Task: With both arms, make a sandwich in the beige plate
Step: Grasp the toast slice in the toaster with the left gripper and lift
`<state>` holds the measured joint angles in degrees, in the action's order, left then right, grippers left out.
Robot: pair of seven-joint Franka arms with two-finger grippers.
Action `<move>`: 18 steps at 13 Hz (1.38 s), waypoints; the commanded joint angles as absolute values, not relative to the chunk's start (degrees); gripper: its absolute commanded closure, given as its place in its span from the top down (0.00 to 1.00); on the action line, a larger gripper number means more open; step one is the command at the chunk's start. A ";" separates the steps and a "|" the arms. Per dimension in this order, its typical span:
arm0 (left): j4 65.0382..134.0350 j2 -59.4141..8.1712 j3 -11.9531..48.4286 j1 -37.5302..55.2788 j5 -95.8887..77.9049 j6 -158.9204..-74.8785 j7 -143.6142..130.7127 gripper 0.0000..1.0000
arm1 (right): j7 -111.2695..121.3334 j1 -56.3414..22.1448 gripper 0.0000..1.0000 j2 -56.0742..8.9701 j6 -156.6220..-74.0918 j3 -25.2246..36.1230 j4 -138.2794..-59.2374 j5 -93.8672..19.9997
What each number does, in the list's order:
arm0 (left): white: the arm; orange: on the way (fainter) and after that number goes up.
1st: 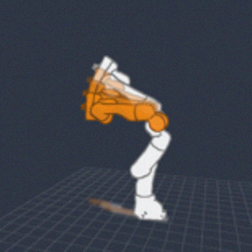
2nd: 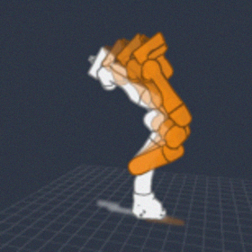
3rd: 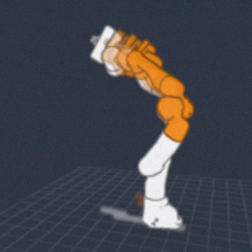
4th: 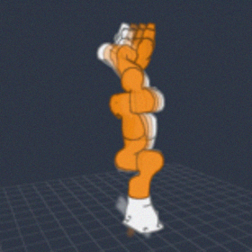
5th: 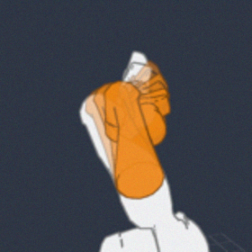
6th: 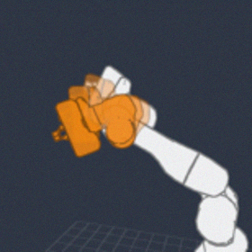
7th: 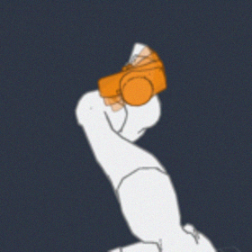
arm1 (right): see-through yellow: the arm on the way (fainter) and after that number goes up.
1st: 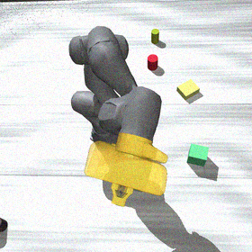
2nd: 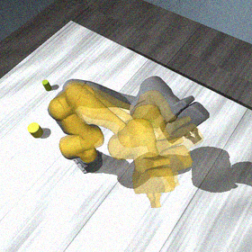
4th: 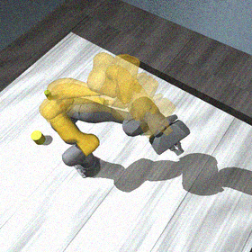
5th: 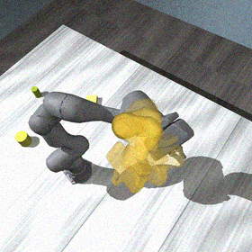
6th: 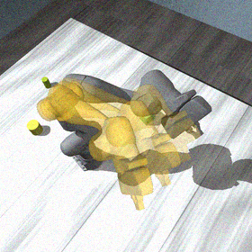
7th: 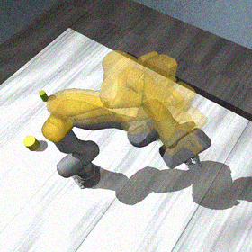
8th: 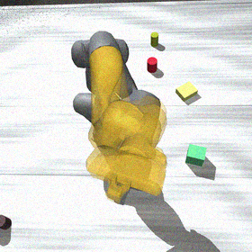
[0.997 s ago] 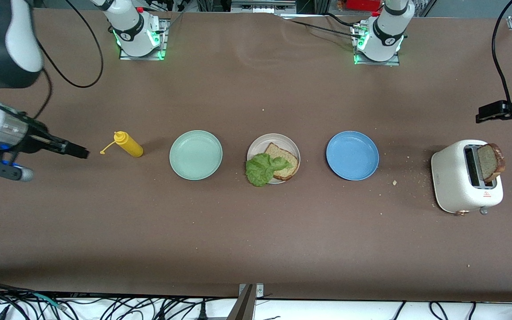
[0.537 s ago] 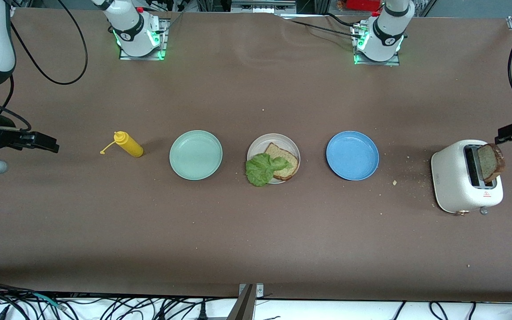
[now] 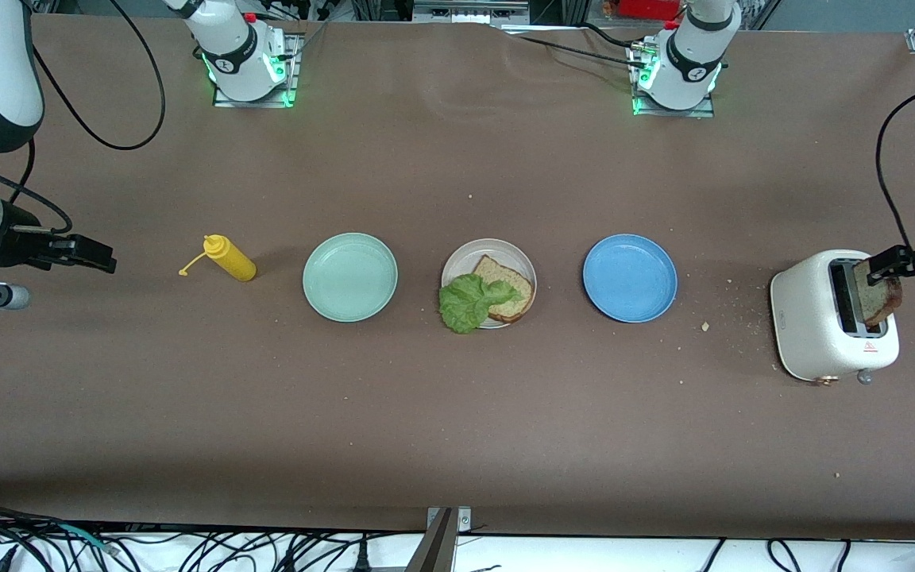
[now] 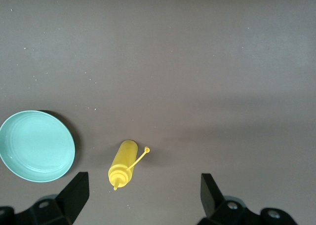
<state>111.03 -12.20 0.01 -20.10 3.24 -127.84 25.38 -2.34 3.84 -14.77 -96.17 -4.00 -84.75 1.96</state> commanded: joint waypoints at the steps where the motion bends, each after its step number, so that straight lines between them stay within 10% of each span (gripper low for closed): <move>1: 112.41 -12.57 0.70 -21.44 1.76 -129.12 27.42 0.30 | -2.28 4.13 1.00 -13.62 -97.12 -4.13 -86.13 2.90; 3: 112.15 -12.48 0.70 -21.53 1.85 -127.18 27.42 0.00 | -2.37 4.74 1.00 -14.23 -97.12 -4.04 -86.13 2.81; 7: 109.18 -12.31 0.70 -21.80 1.85 -122.81 28.65 0.00 | -2.19 5.80 1.00 -14.24 -95.63 -4.04 -86.22 2.81; 14: 85.45 -12.65 4.13 -20.48 -4.18 -87.40 28.74 0.00 | -2.37 5.62 1.00 -14.24 -95.45 -4.22 -86.22 2.90; 18: 85.69 -16.68 4.22 -15.40 -23.16 -82.09 23.66 0.00 | -2.37 5.54 1.00 -14.15 -95.45 -4.31 -86.22 2.90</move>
